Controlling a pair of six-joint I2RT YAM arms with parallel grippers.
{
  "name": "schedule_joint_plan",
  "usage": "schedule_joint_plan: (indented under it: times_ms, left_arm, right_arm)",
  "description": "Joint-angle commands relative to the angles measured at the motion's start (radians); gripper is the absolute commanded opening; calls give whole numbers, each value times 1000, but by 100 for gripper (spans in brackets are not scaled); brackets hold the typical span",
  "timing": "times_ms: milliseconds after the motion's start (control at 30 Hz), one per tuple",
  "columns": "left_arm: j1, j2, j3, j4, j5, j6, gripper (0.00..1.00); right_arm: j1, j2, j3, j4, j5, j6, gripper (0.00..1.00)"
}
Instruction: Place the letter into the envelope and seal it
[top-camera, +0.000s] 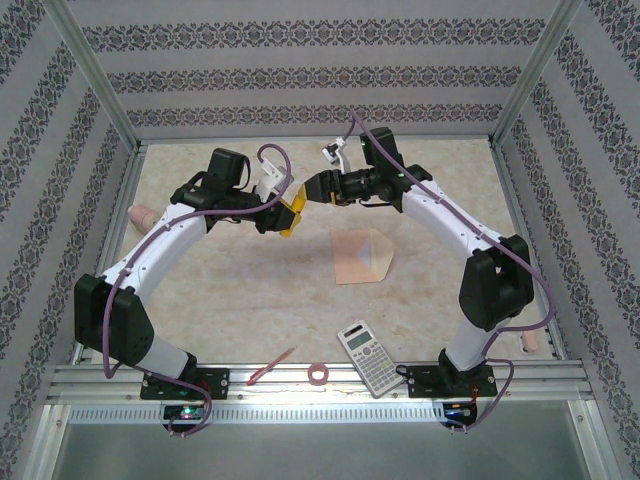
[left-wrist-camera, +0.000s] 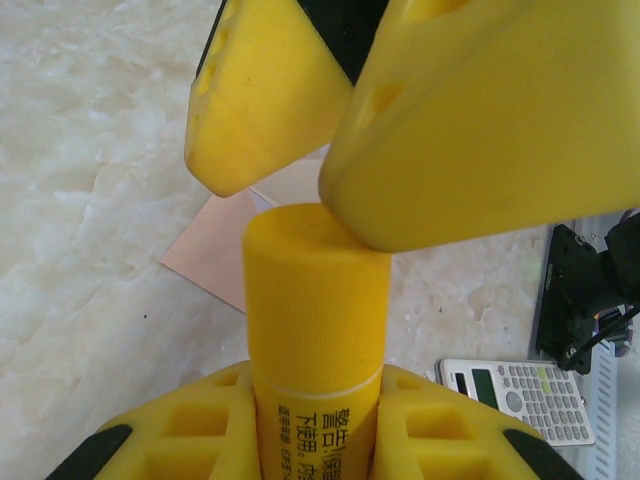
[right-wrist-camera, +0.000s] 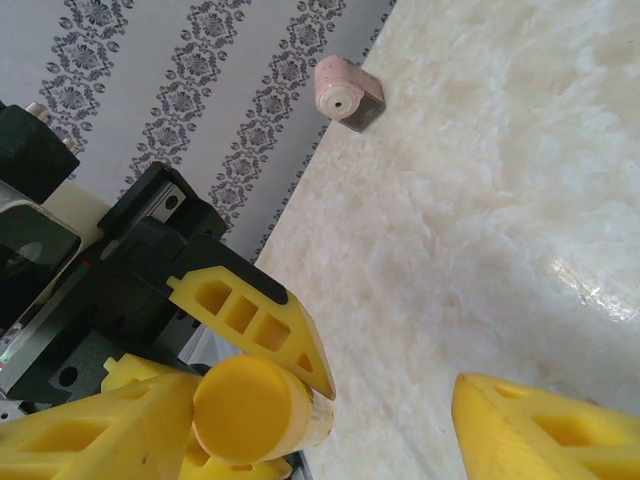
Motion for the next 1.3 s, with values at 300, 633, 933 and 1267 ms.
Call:
schedule_joint_plan:
  times_ms: [300, 633, 933, 1267]
  left_arm:
    - [7, 8, -4, 23, 54, -21, 0]
    - [7, 16, -1, 17, 56, -25, 0]
    - [7, 26, 4, 30, 41, -41, 0]
    - [7, 43, 18, 26, 26, -64, 0]
  right_arm:
    - [29, 0, 30, -6, 5, -47, 56]
    - [32, 9, 33, -12, 18, -49, 26]
    - [35, 8, 25, -31, 16, -64, 26]
    - [38, 3, 15, -40, 14, -73, 30]
